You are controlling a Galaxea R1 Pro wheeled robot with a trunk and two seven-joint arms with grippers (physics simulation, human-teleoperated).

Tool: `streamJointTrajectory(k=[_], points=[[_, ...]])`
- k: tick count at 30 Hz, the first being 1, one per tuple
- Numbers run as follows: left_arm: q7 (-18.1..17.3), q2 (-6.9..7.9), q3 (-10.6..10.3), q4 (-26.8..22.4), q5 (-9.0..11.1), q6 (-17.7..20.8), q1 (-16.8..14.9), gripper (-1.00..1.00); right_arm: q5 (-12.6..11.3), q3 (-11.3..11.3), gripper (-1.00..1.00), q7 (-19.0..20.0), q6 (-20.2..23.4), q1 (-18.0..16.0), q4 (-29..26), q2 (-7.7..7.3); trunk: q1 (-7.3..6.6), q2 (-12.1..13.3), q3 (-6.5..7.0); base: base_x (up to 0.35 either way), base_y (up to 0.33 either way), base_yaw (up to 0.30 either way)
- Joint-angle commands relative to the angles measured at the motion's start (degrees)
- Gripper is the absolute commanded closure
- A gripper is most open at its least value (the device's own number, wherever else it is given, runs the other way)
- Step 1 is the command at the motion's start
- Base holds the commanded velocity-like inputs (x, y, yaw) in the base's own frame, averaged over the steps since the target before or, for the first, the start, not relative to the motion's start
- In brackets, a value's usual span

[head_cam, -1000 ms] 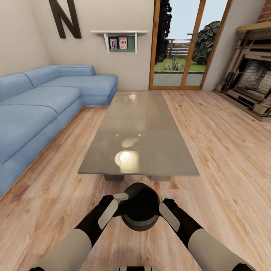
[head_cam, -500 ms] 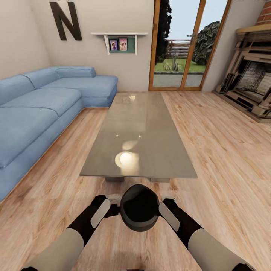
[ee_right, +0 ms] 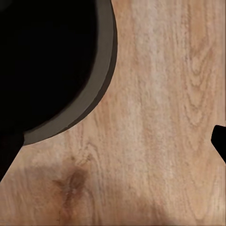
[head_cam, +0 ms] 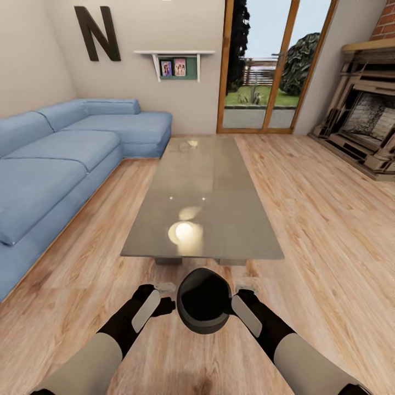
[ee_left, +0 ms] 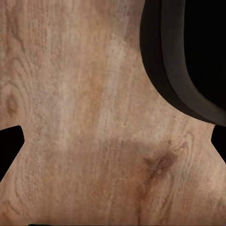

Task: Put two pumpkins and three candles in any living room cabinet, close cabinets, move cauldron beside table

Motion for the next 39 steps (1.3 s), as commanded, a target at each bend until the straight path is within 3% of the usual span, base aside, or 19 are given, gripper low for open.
streamJointTrajectory(k=[1,16,23,32,39], points=[[0.6,0.01,-0.2,-0.1,0.6,0.1,0.0,-1.00,-0.5,0.2,-1.00,-0.5,0.1,0.0,-0.1,-0.05,-0.24,0.4,0.14,-0.178,0.000,0.000],[0.6,-0.69,-1.0,0.6,0.5,0.1,0.0,-1.00,-0.7,0.1,-1.00,-0.5,0.3,0.0,0.0,-0.15,-3.53,6.4,2.83,-0.097,0.000,0.000],[0.6,-0.75,-1.0,2.4,0.9,0.1,0.0,-1.00,-0.6,-0.1,-1.00,-0.5,4.0,0.0,0.0,-0.21,-5.07,9.2,4.09,-0.310,0.000,0.000],[0.8,-0.56,-1.0,5.0,0.8,0.0,0.0,-1.00,-0.7,-0.2,-1.00,-0.5,5.2,0.0,0.1,-0.24,-7.05,12.8,5.70,-0.331,0.000,0.000],[0.3,-0.45,-1.0,8.3,0.4,-1.2,0.1,-1.00,-2.6,0.1,-1.00,-0.3,5.2,0.1,0.0,-0.38,-8.59,15.6,6.96,-0.310,0.000,0.000]])
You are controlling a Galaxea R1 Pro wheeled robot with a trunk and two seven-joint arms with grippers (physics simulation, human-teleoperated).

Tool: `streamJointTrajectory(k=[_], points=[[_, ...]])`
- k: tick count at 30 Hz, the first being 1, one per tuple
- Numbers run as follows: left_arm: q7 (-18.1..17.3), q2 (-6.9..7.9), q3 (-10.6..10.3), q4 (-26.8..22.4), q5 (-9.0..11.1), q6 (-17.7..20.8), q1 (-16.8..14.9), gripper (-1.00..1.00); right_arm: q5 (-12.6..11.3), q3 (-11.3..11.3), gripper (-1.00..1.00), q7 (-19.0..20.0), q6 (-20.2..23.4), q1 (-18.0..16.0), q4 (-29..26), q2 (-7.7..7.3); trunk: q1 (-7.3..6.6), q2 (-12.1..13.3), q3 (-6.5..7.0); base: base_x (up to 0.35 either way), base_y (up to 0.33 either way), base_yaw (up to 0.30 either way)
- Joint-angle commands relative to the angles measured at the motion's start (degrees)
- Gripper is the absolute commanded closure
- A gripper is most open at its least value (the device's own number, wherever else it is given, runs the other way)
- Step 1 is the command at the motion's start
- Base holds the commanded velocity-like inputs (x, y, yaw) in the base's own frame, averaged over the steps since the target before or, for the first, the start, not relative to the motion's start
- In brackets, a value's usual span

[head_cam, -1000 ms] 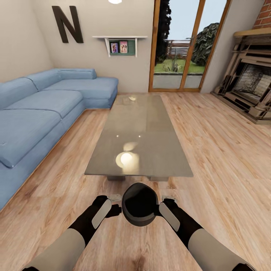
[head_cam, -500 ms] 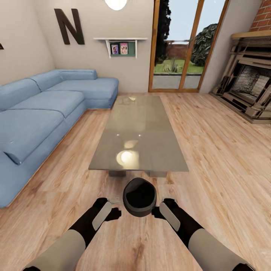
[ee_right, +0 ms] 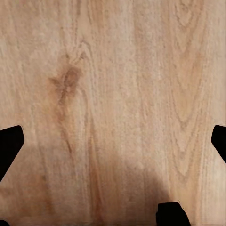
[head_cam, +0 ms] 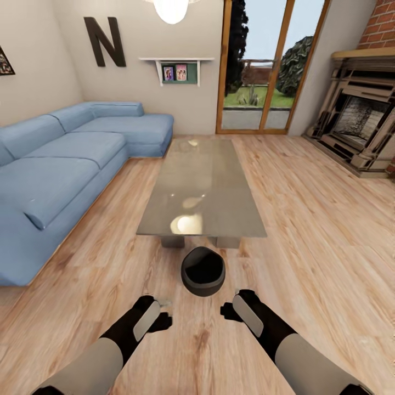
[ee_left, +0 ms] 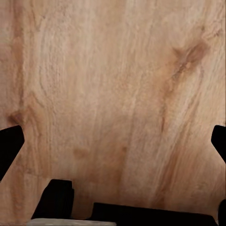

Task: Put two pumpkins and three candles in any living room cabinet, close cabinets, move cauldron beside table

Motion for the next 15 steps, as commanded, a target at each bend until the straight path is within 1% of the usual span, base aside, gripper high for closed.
streamJointTrajectory(k=[1,2,5,6,8,10,15], points=[[0.5,0.05,-0.3,0.9,0.5,-0.3,0.0,-1.00,-0.7,0.3,-1.00,-0.5,-0.1,0.0,0.0,-0.02,-0.26,0.4,0.14,-0.141,0.000,0.000],[0.4,0.03,-0.3,1.8,0.4,-0.8,0.0,-1.00,-0.7,0.3,-1.00,-0.4,-0.2,0.0,0.0,0.00,-0.47,0.8,0.32,-0.090,0.000,0.000],[0.3,-0.14,-0.4,4.2,0.1,-5.1,0.0,-1.00,-0.1,0.4,-1.00,-0.3,-2.0,0.4,0.0,0.07,-1.13,2.0,0.86,-0.028,0.000,0.000],[0.3,-0.15,-0.4,4.5,0.1,-5.7,0.0,-1.00,-0.2,0.4,-1.00,-0.3,-2.6,0.5,0.0,0.08,-1.35,2.4,1.04,-0.012,0.000,0.000],[0.3,-0.12,-0.4,5.5,0.0,-7.8,0.1,-1.00,-0.6,0.5,-1.00,-0.2,-5.3,1.4,0.0,0.10,-1.79,3.2,1.40,-0.006,0.000,0.000],[0.2,-0.07,-0.5,6.8,0.0,-8.9,0.2,-1.00,-0.8,0.5,-1.00,-0.2,-7.8,2.0,0.0,0.10,-2.23,4.0,1.76,-0.003,0.000,0.000],[0.1,-0.15,-0.5,8.3,0.0,-11.1,0.4,-1.00,-0.9,0.5,-1.00,-0.6,-9.8,2.9,0.0,0.11,-3.33,6.0,2.65,-0.001,0.000,0.000]])
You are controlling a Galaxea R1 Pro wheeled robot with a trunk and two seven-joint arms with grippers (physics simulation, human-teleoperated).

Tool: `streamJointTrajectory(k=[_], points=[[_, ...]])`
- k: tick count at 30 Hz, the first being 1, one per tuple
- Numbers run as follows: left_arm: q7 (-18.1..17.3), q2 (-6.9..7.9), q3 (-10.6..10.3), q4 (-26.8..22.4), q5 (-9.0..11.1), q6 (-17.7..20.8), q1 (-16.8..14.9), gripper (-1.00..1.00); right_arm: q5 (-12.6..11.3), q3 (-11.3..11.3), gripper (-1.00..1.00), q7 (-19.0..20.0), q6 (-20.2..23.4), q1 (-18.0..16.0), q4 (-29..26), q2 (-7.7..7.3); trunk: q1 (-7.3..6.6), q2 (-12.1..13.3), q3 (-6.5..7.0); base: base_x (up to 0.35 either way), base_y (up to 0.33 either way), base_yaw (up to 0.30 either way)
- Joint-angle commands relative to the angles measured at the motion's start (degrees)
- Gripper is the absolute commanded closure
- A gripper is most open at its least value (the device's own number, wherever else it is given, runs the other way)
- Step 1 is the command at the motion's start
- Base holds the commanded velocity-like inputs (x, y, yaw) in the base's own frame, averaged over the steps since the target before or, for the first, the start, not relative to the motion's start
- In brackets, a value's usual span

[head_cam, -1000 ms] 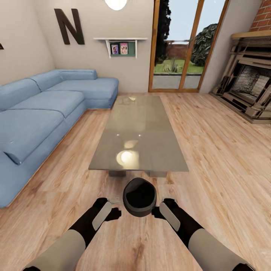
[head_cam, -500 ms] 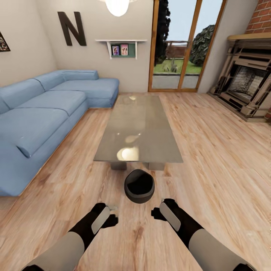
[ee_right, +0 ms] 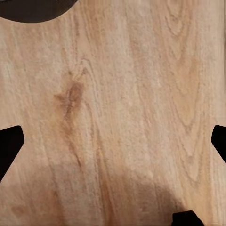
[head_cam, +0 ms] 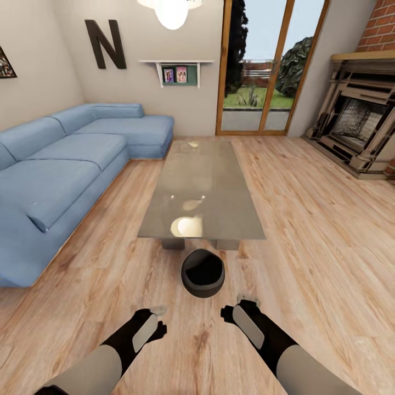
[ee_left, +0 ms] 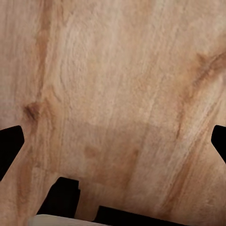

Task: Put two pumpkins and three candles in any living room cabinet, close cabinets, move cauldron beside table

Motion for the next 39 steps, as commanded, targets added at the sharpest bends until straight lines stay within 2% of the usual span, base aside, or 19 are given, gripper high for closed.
streamJointTrajectory(k=[1,7,12,19,25,30,34,39], points=[[0.5,0.00,-0.6,0.4,0.6,-0.3,0.0,-1.00,-0.4,0.2,-1.00,-0.3,-0.2,0.5,-0.1,-0.04,-0.23,0.4,0.14,0.000,0.000,0.000],[0.5,-0.06,-2.2,0.8,0.6,-0.3,-0.1,-1.00,-0.6,0.2,-1.00,-0.2,-0.4,2.5,0.0,-0.04,-1.55,2.8,1.22,0.000,0.000,0.000],[0.6,-0.13,-2.5,0.8,0.6,-0.1,-0.1,-1.00,-0.7,0.2,-1.00,-0.2,-0.5,2.7,0.0,-0.04,-2.65,4.8,2.11,0.000,0.000,0.000],[0.6,-0.12,-3.9,0.9,0.8,-0.4,-0.1,-1.00,-0.7,0.2,-1.00,0.1,-2.1,3.1,0.9,-0.04,-4.18,7.6,3.37,0.000,0.000,0.000],[0.5,-0.07,-4.1,5.3,0.7,-0.9,-0.1,-1.00,-0.6,0.2,-1.00,0.1,-2.4,4.5,1.0,-0.09,-5.50,10.0,4.45,0.000,0.000,0.000],[0.5,0.02,-4.2,8.3,0.7,-3.9,-0.1,-1.00,-0.4,0.2,-1.00,0.1,-3.7,5.8,1.1,-0.08,-6.60,12.0,5.35,0.000,0.000,0.000],[0.4,-0.02,-4.2,12.9,0.7,-8.7,0.0,-1.00,-0.1,0.4,-1.00,0.1,-6.7,7.2,1.1,-0.12,-7.48,13.6,6.06,0.000,0.000,0.000],[0.4,-0.06,-4.2,14.4,0.8,-12.0,0.0,-1.00,0.1,0.4,-1.00,0.2,-10.1,8.8,1.2,-0.17,-8.58,15.6,6.96,0.000,0.000,0.000]])
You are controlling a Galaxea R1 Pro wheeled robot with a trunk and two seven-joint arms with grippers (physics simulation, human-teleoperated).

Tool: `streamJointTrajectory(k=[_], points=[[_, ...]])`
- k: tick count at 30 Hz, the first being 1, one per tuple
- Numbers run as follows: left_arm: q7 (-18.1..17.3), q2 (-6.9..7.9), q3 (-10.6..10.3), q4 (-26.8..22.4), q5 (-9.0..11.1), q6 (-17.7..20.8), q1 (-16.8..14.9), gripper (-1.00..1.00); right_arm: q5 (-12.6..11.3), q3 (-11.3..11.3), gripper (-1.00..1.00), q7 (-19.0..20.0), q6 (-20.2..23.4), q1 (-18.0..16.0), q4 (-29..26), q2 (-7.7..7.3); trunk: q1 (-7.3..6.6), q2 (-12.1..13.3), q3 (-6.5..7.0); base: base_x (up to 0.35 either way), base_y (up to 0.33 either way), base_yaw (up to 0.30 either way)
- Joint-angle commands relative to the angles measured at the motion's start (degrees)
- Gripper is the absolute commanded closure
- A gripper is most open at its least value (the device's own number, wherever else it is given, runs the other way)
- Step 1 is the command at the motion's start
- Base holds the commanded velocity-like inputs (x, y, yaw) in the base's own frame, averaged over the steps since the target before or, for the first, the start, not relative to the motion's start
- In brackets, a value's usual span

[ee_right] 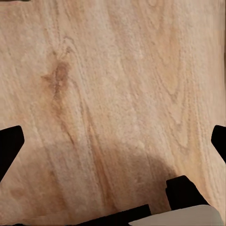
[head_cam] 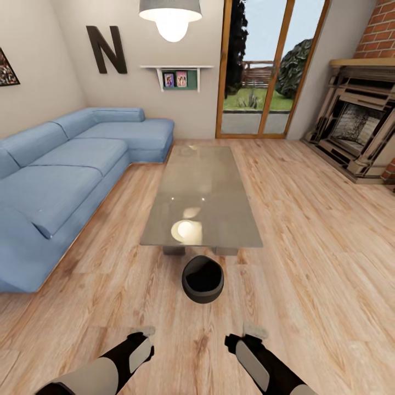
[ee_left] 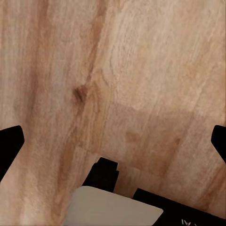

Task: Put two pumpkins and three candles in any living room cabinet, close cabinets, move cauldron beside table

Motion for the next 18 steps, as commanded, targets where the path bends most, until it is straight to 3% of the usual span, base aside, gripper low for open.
streamJointTrajectory(k=[1,9,18], points=[[0.4,0.02,-0.5,-0.1,0.4,0.2,0.0,-1.00,-0.3,0.2,-1.00,-0.4,-0.2,0.1,0.0,-0.07,-0.23,0.4,0.14,0.000,0.000,0.000],[0.4,0.23,-0.5,0.1,0.3,-2.0,0.3,-1.00,0.2,0.3,-1.00,2.1,-5.8,0.5,8.1,0.00,-1.99,3.6,1.58,0.000,0.000,0.000],[0.4,0.14,-0.5,1.6,0.3,-4.5,0.5,-1.00,0.2,0.3,-1.00,5.7,-7.8,0.5,11.8,-0.20,-3.96,7.2,3.19,0.000,0.000,0.000]])
